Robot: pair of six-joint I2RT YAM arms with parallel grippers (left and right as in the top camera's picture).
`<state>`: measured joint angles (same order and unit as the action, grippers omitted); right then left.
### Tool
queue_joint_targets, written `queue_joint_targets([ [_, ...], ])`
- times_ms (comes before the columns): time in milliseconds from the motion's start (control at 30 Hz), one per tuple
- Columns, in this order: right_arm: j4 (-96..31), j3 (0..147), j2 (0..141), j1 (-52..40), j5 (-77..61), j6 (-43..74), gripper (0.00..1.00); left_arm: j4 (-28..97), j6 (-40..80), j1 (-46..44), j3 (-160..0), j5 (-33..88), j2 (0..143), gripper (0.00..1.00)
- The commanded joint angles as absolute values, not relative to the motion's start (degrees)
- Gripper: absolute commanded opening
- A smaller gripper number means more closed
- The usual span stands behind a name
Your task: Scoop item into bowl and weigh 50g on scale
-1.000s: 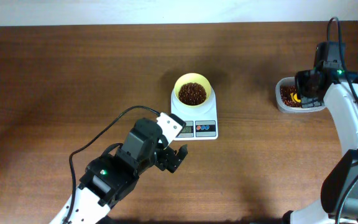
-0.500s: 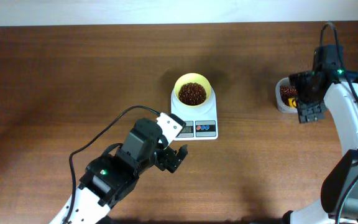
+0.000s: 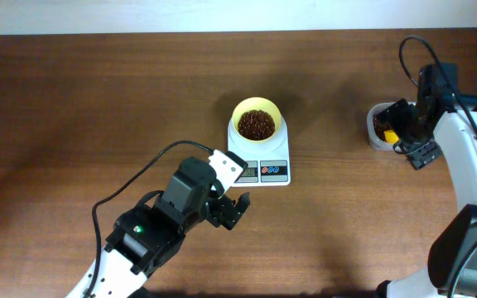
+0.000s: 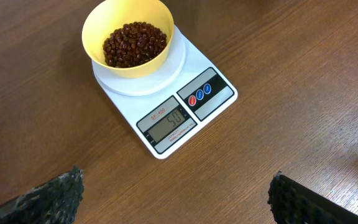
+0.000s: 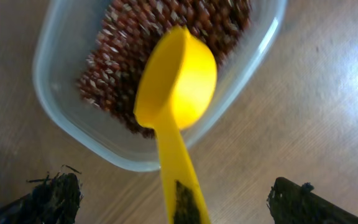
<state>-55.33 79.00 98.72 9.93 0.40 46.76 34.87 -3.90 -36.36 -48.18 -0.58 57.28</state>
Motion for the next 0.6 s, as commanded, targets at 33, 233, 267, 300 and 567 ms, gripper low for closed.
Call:
queue_joint_targets([
  [33,-54.4,83.3,97.0,11.5,3.7,33.6,0.99,34.8,-4.8,-36.6,-47.9,-0.2,57.3,0.99],
  [233,-54.9,91.7,97.0,11.8,2.4,13.8,0.99,34.8,-4.8,-36.6,-47.9,-0.2,57.3,0.99],
  [267,-56.9,93.3,97.0,11.8,1.7,10.7,0.99,34.8,-4.8,-36.6,-47.9,-0.2,57.3,0.99],
  [300,-59.4,95.0,97.0,11.8,1.7,9.5,0.99,34.8,-4.8,-36.6,-47.9,-0.2,57.3,0.99],
  [567,-83.5,110.0,97.0,11.8,1.3,0.2,0.99,34.8,-4.8,-36.6,-47.9,-0.2,57.3,0.99],
])
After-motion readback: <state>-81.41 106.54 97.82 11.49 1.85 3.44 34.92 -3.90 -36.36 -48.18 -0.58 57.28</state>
